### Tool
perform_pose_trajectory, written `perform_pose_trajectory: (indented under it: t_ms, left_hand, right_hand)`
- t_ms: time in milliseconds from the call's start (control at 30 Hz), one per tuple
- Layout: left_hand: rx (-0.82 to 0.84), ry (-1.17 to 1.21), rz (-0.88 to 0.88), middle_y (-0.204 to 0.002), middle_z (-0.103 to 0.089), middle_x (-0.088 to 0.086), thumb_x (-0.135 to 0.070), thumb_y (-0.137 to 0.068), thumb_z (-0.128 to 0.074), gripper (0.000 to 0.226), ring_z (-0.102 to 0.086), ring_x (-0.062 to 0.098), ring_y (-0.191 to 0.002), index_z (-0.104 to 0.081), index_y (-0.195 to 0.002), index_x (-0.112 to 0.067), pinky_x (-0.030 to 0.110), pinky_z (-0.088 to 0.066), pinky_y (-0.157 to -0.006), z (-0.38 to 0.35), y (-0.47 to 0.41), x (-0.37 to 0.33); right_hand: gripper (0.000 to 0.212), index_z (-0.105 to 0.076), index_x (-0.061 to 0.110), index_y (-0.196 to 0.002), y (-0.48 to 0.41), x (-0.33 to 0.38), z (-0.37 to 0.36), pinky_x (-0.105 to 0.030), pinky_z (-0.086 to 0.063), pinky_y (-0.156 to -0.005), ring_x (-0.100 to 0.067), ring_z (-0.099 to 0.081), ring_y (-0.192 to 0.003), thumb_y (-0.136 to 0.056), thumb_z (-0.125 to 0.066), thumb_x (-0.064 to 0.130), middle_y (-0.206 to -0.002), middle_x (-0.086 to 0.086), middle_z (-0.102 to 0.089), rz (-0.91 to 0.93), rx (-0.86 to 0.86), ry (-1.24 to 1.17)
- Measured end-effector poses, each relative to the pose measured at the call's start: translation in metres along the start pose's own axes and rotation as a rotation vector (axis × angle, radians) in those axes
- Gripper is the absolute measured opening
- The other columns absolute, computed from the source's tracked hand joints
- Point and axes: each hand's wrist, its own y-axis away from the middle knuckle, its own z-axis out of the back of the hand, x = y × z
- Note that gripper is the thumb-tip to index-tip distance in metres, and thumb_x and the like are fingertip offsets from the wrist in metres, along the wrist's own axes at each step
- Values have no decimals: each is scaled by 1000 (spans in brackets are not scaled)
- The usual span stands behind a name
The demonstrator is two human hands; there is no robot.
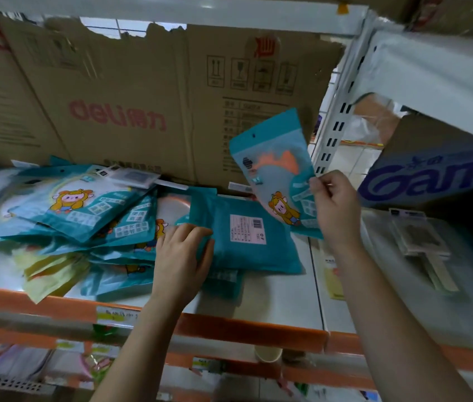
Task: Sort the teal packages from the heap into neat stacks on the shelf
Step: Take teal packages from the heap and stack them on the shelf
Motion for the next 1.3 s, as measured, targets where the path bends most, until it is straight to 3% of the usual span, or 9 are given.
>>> perform_pose_trajectory:
  t_ms: [133, 267, 367, 467, 567, 667, 867, 1067, 1300]
  left_hand:
    - [15, 5, -3, -105, -61, 2, -40, -93, -41, 37, -53, 19, -100, -65, -109, -17, 31, -34, -85, -6, -3, -13]
    - [69, -5, 22, -109, -61, 3, -40, -93, -45, 35, -54, 20, -103, -64, -113, -18, 30, -34, -88, -13, -6, -20]
    - [57, -14, 32, -108, -62, 5, -25, -92, -62, 22, -56, 24, -102, -65, -112, -16, 35, -39, -88, -18, -8, -27]
    - [61, -37, 40, -106, -63, 6, -22, -89, -66, 22, -57, 24, -98, -66, -109, -15, 33, -38, -85, -22, -8, -31]
    - [74, -45, 51, -107, -64, 6, -21, -88, -67, 22, -57, 24, -100, -66, -110, -15, 31, -36, -86, -25, -5, -30]
    - [79, -37, 50, -107, -63, 5, -23, -89, -66, 22, -57, 24, -101, -66, -111, -16, 34, -38, -87, -27, -1, -26]
    - [73, -46, 63, -108, -62, 3, -44, -91, -39, 42, -56, 22, -102, -64, -112, -18, 38, -43, -87, -24, 5, -13]
    - [-96, -102, 85, -100, -65, 7, -38, -93, -43, 38, -58, 29, -90, -68, -104, -12, 39, -41, -74, 5, -8, 11]
    - [-179, -201, 197, -100, -66, 16, -25, -94, -58, 24, -60, 38, -90, -69, -105, -8, 44, -44, -75, 44, -30, 64]
  right_hand:
    - [16, -57, 13, -94, -10, -18, 24, -27, -53, -65, -14, -65, -76, -97, -55, 28, -85, 1, -65, -253, -127, -180]
    - [14, -59, 13, -90, -6, -40, 33, -28, -53, -63, -7, -69, -67, -99, -54, 22, -84, -1, -69, -546, -165, -498]
    - [9, -63, 12, -97, 0, -62, 30, -37, -57, -73, -14, -71, -77, -97, -57, 18, -96, -7, -71, -659, -96, -497]
    - [19, -64, 11, -110, 9, -70, 28, -34, -56, -70, -19, -71, -87, -97, -58, 23, -103, -6, -72, -730, -26, -476]
    - [27, -62, 14, -110, 14, -68, 28, -36, -59, -70, -19, -72, -85, -90, -66, 31, -98, -2, -72, -749, 51, -424]
    - [30, -62, 12, -116, 16, -70, 30, -39, -60, -74, -20, -73, -84, -89, -69, 23, -101, -5, -73, -736, 83, -397]
    - [23, -63, 14, -115, 21, -77, 43, -35, -58, -67, -18, -73, -81, -93, -61, 22, -97, -3, -74, -724, 85, -455]
    - [17, -65, 14, -109, 26, -70, 35, -43, -59, -76, -22, -73, -85, -94, -60, 21, -97, -4, -75, -715, 130, -480]
    - [16, -63, 9, -107, 30, -46, -3, -44, -58, -77, -26, -71, -84, -93, -60, 16, -95, -10, -73, -685, 224, -554]
